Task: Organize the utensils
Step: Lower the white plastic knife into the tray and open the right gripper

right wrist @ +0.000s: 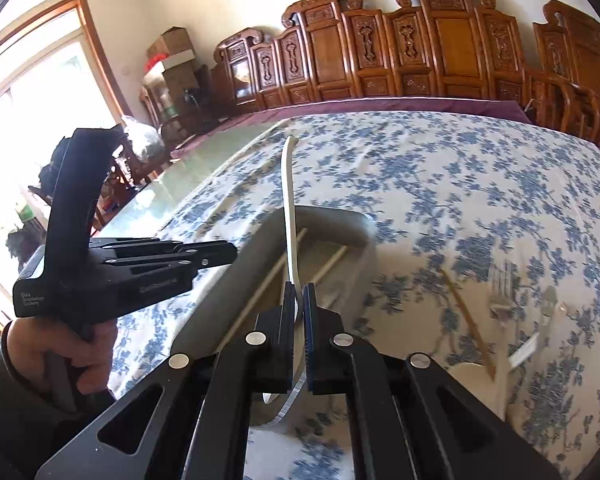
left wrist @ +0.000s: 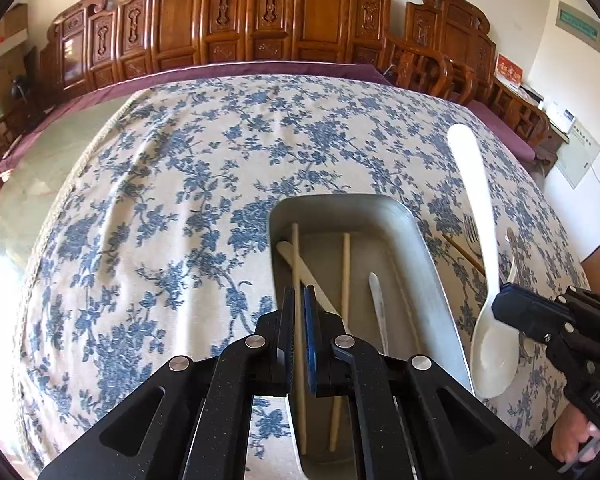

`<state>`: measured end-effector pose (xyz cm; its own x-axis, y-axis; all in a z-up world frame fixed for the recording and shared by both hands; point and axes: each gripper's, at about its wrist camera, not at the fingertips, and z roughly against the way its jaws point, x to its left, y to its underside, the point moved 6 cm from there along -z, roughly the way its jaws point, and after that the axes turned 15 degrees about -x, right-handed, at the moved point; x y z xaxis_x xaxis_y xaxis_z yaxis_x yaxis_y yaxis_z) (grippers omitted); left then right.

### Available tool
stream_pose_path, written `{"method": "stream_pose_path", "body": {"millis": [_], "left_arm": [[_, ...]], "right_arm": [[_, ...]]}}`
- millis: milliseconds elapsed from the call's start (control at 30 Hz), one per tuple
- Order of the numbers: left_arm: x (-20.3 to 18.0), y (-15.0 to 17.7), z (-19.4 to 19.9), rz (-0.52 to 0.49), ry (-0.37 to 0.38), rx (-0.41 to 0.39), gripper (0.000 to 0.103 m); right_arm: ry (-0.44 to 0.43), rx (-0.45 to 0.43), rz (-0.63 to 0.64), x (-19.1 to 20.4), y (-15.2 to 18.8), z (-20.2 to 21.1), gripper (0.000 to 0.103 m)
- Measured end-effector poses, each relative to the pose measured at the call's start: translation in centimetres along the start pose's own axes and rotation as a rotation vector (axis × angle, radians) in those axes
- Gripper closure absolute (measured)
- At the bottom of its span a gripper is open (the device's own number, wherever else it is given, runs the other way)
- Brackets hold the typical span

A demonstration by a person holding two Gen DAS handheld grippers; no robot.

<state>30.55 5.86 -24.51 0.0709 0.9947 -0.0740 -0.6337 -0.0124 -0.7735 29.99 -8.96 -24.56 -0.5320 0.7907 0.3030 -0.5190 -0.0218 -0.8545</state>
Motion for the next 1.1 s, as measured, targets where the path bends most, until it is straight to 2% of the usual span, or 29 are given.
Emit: {"method": "stream_pose_path", "body": {"millis": [267, 433, 767, 1100], "left_arm": [[0.8, -0.4, 0.4, 0.011, -0.011, -0.015, 0.099], [0.9, -0.4, 0.5, 0.012, -0.014, -0.016, 0.099], [1.1, -0.5, 0.7, 0.017, -0.019, -0.019, 0.099], [0.6, -0.3, 0.8, 0.014, -0.011, -0.017, 0.099]], "right_arm": [[0.016, 0.078, 0.059, 1.7, 2.6, -3.1, 0.098], [0.027, 0.092, 0.06, 1.6, 3.2, -4.0, 0.098], [0.049, 0.081, 0.064, 1.0, 2.9, -5.9, 0.098], [0.048, 0.04, 0.055, 0.2, 1.8, -4.7, 0.096]]}}
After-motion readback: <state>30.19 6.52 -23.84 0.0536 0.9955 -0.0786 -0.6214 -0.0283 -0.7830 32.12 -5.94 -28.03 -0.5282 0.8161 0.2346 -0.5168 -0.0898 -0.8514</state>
